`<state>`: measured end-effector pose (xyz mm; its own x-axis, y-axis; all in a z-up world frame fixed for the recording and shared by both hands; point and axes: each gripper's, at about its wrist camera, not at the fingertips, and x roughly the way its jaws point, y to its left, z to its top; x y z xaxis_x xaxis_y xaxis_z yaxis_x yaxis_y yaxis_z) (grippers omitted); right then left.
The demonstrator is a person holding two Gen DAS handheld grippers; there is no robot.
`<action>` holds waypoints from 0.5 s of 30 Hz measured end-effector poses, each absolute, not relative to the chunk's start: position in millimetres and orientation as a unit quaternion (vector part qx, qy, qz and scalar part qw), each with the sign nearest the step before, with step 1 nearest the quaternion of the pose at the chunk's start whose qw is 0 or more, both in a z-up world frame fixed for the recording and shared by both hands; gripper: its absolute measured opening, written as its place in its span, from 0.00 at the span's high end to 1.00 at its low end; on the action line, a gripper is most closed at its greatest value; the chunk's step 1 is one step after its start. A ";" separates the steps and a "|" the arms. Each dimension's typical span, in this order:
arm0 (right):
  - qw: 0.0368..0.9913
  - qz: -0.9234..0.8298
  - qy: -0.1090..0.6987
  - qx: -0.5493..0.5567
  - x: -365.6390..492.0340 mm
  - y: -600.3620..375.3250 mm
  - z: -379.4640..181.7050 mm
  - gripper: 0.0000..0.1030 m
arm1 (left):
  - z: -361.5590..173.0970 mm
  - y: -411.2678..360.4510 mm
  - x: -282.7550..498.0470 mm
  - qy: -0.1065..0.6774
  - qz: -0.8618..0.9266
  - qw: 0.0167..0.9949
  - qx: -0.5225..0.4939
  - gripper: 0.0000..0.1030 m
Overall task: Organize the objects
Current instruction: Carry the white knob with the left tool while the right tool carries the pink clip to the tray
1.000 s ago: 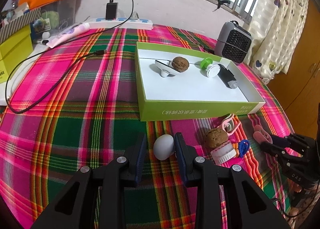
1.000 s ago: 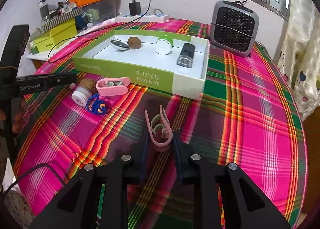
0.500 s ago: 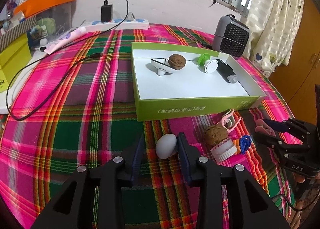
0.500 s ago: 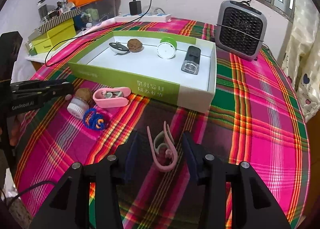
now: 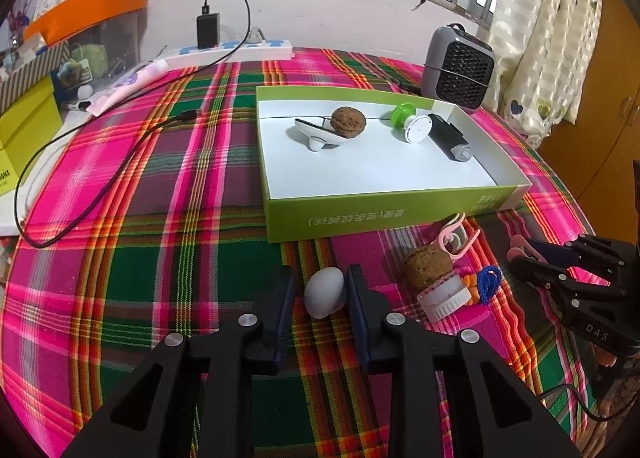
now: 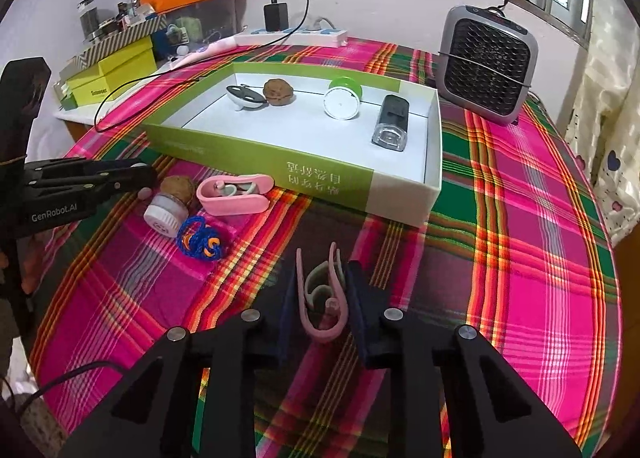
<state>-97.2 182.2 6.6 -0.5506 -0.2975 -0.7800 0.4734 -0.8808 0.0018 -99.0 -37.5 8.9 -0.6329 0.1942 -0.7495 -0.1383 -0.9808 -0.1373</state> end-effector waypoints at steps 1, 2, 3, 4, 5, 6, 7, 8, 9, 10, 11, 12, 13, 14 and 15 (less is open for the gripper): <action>0.220 -0.874 0.105 0.420 -97.3 182.1 6.4 0.75 | 9.1 -37.4 -98.2 -0.033 0.903 0.093 -0.418 0.79; 0.220 -0.874 0.104 0.420 -97.3 182.0 6.4 0.75 | 9.2 -37.0 -98.0 -0.032 0.903 0.094 -0.418 0.81; 0.220 -0.874 0.104 0.420 -97.2 182.2 6.4 0.75 | 9.4 -36.5 -97.6 -0.031 0.903 0.095 -0.417 0.81; 0.220 -0.874 0.103 0.420 -97.2 182.4 6.5 0.75 | 9.4 -36.1 -97.4 -0.028 0.904 0.094 -0.417 0.81; 0.219 -0.875 0.103 0.420 -96.9 182.2 6.5 0.75 | 9.4 -35.9 -97.5 -0.028 0.904 0.093 -0.417 0.81; 0.219 -0.875 0.103 0.420 -97.3 182.1 6.5 0.76 | 9.4 -36.0 -97.5 -0.029 0.903 0.094 -0.417 0.81; 0.218 -0.875 0.103 0.420 -97.1 182.0 6.5 0.76 | 9.5 -35.7 -97.5 -0.030 0.903 0.094 -0.417 0.81; 0.217 -0.875 0.103 0.420 -97.0 181.8 6.5 0.76 | 9.4 -35.6 -97.1 -0.031 0.903 0.095 -0.417 0.81; 0.217 -0.875 0.102 0.420 -97.0 182.0 6.6 0.76 | 9.4 -35.4 -97.0 -0.031 0.903 0.094 -0.417 0.81; 0.216 -0.875 0.102 0.420 -96.8 182.0 6.7 0.76 | 9.5 -35.4 -96.9 -0.031 0.903 0.094 -0.417 0.81; 0.216 -0.875 0.102 0.420 -96.6 182.0 6.7 0.76 | 9.5 -35.4 -97.0 -0.030 0.903 0.094 -0.417 0.81; 0.215 -0.876 0.101 0.421 -96.4 181.9 6.8 0.76 | 9.7 -35.2 -96.9 -0.030 0.903 0.093 -0.417 0.81; 0.215 -0.876 0.100 0.421 -96.5 181.9 6.8 0.76 | 9.8 -35.2 -96.7 -0.030 0.903 0.094 -0.417 0.81; 0.214 -0.876 0.099 0.421 -96.5 182.0 6.8 0.76 | 9.9 -34.8 -96.4 -0.030 0.903 0.094 -0.417 0.81; 0.214 -0.876 0.098 0.421 -96.7 181.9 6.9 0.76 | 9.9 -34.9 -96.7 -0.030 0.903 0.094 -0.417 0.81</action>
